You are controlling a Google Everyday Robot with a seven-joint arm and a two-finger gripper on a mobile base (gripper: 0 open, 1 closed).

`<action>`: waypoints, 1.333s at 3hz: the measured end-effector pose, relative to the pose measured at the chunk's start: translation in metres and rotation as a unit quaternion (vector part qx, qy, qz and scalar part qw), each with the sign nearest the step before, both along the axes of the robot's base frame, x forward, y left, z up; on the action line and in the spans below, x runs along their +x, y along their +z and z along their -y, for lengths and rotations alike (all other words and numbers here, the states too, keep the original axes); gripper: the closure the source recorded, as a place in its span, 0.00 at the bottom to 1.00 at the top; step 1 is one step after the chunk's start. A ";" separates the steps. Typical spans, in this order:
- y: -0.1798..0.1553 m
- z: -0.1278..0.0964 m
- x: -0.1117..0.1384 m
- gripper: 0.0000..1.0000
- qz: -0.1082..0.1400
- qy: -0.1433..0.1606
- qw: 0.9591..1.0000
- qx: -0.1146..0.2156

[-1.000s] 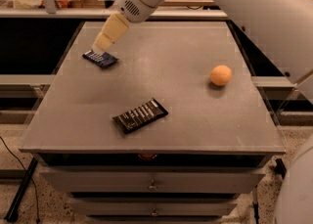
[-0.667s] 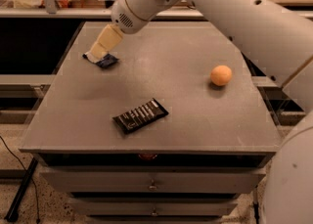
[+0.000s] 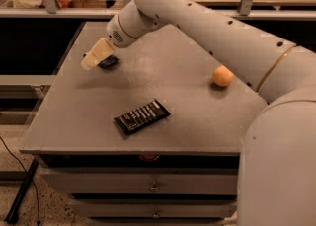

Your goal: Pick rxbar blueberry

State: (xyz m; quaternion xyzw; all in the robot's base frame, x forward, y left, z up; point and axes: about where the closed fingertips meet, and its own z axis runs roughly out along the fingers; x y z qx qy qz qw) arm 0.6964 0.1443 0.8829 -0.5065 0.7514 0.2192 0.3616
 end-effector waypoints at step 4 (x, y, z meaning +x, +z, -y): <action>-0.061 -0.043 0.031 0.41 -0.026 -0.027 0.999 -0.005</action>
Offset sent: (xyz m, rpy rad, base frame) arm 0.0337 0.0485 -0.0563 -0.0224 0.0319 -0.0773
